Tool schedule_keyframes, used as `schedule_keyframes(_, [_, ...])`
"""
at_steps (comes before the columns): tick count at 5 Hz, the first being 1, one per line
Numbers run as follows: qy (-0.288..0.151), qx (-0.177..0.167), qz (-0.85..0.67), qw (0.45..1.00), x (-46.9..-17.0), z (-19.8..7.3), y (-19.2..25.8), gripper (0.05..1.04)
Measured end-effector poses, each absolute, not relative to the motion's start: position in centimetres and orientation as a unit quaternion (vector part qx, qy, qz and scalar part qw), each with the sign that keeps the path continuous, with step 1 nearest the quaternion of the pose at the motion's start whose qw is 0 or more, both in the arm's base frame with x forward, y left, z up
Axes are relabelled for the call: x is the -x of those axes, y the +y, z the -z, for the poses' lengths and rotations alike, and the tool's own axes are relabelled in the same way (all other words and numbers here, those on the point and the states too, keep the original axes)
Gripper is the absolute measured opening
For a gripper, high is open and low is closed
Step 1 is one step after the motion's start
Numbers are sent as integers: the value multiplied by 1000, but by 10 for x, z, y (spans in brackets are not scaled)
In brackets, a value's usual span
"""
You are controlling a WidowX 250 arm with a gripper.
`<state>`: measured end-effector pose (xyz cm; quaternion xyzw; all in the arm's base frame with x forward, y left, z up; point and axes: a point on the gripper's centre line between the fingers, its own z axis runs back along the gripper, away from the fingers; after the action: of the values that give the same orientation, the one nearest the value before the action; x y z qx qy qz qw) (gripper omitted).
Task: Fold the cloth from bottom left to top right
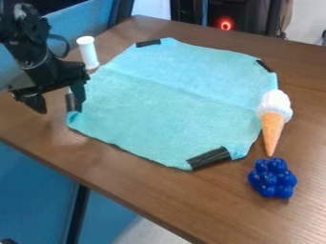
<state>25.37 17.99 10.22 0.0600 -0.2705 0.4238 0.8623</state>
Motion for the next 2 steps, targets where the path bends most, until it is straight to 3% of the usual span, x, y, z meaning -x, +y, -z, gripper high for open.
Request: schedule_keyframes(2, [-261, -62, -437, 858, -252, -93, 185, 955])
